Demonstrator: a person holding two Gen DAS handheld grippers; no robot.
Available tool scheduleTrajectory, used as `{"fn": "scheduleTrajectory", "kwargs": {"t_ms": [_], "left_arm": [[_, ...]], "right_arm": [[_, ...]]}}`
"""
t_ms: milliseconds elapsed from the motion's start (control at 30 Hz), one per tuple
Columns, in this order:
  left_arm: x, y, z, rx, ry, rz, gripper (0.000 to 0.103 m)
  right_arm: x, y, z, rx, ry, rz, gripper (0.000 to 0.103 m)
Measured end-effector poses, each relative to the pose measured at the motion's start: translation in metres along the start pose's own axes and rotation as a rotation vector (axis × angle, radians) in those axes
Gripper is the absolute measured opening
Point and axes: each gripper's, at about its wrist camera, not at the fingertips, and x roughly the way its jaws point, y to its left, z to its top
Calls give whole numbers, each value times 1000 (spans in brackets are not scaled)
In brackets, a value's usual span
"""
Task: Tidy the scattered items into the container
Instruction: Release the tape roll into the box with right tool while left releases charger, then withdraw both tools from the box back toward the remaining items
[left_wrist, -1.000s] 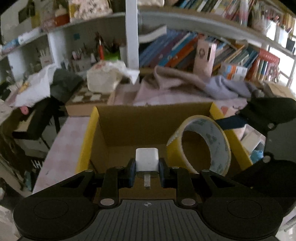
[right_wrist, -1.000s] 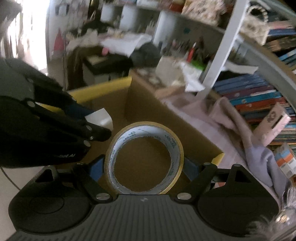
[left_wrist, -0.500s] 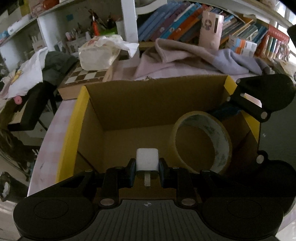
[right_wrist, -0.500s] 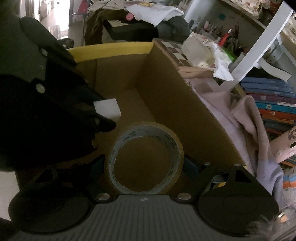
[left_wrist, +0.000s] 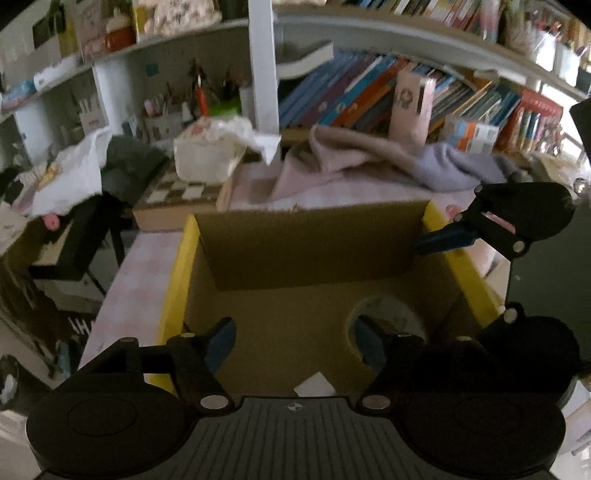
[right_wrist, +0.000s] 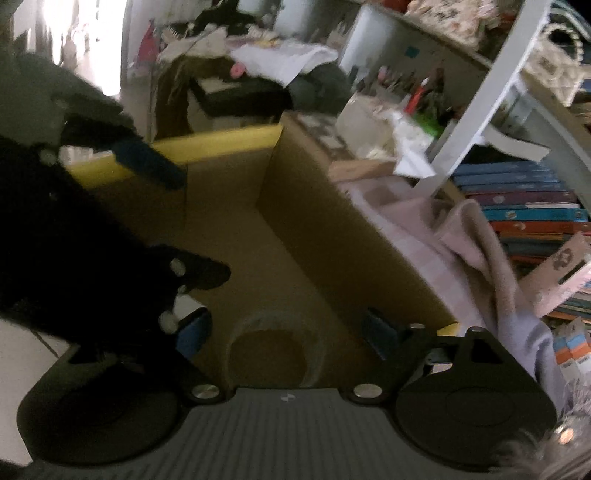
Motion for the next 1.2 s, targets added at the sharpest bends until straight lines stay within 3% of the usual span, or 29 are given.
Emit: {"fn": "scheduleTrajectory", "kwargs": {"t_ms": [500, 800, 1200], "left_arm": [[-112, -5, -13, 9, -230, -12, 94], [-160, -3, -40, -40, -301, 6, 97], [-186, -21, -88, -111, -327, 22, 97]], "right_arm": [[-121, 9, -14, 118, -230, -118, 95], [-187, 17, -49, 245, -352, -172, 97], [-227, 39, -122, 397, -344, -314, 97]]}}
